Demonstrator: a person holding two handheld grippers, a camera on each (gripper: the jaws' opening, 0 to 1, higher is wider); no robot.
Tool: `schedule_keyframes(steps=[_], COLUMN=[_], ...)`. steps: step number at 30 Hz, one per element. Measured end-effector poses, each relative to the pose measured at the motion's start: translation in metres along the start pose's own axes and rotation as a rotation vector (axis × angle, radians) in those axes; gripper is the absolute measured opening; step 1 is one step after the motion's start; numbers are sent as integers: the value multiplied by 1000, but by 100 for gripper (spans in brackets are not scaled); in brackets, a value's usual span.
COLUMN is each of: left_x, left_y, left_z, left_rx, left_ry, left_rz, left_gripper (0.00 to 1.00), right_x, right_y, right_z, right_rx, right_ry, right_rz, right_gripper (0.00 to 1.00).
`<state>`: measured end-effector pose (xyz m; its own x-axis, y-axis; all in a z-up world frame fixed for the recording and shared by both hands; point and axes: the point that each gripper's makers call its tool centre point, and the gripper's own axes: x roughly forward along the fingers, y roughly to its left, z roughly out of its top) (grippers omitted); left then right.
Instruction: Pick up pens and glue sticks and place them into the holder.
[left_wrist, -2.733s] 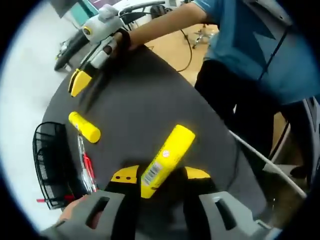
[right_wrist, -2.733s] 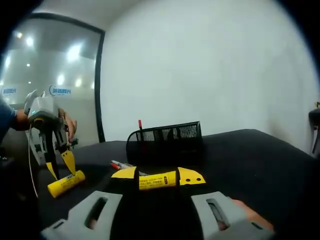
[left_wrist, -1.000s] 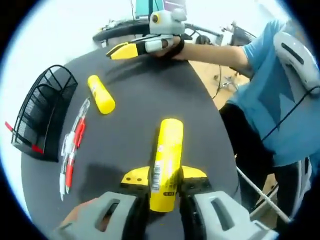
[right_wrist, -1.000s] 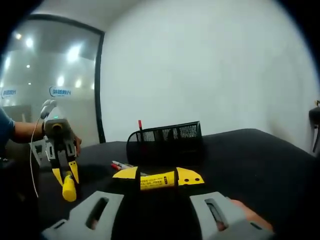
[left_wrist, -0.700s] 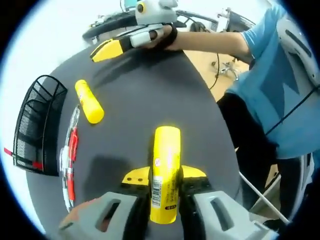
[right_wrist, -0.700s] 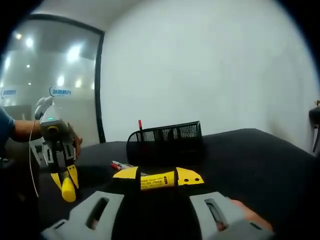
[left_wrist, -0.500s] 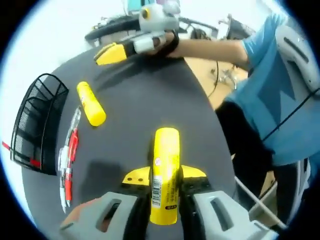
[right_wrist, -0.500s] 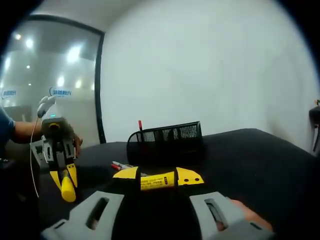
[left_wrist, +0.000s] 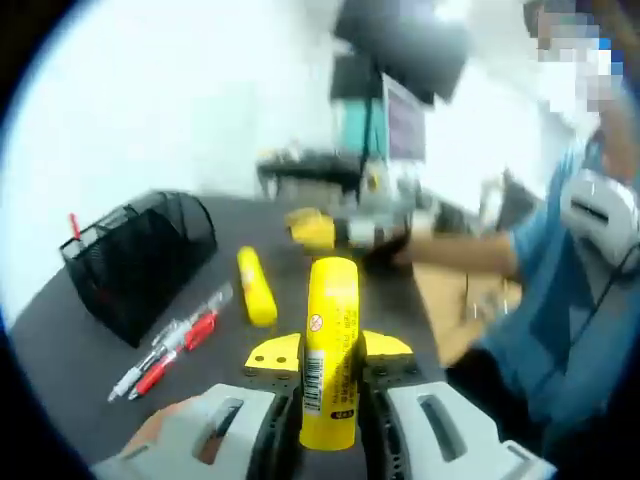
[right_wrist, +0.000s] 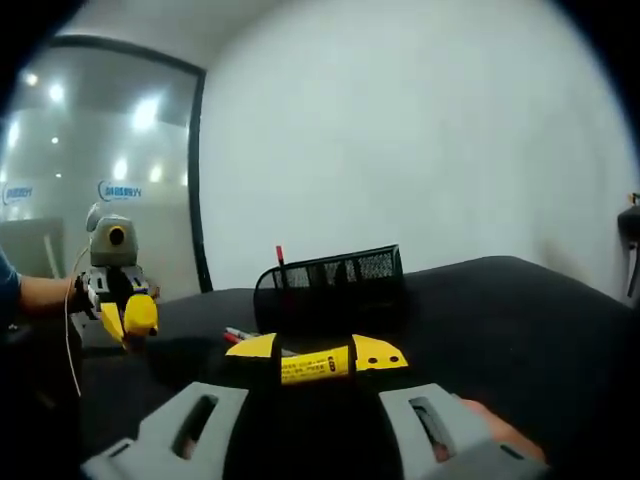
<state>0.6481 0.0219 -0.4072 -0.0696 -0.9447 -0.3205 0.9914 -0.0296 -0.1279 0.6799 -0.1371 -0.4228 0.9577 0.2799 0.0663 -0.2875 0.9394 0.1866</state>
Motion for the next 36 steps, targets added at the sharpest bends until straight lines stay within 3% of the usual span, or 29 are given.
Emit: schedule_keyframes(steps=[2, 5, 11, 16, 23, 27, 36], left_x=[-4, -7, -5, 1, 8, 9, 5], left_y=[0, -2, -5, -7, -20, -23, -19], left_z=[11, 17, 18, 13, 14, 11, 5], left_rx=[-40, -84, -128, -153, -182, -199, -236], left_ry=[-108, -203, -295, -331, -399, -426, -483], left_rz=[29, 53, 92, 104, 31, 5, -11], left_gripper=[15, 15, 15, 15, 15, 15, 16], right_x=[0, -1, -3, -11, -15, -6, 3], right_y=[1, 3, 13, 63, 144, 160, 163], right_z=[1, 3, 9, 27, 53, 56, 42], right_rx=[3, 23, 123, 340, 386, 365, 378], right_ry=[-2, -10, -25, -25, 0, 30, 97], right_rz=[7, 25, 115, 345, 636, 657, 633], right_gripper=[24, 25, 30, 30, 30, 31, 31])
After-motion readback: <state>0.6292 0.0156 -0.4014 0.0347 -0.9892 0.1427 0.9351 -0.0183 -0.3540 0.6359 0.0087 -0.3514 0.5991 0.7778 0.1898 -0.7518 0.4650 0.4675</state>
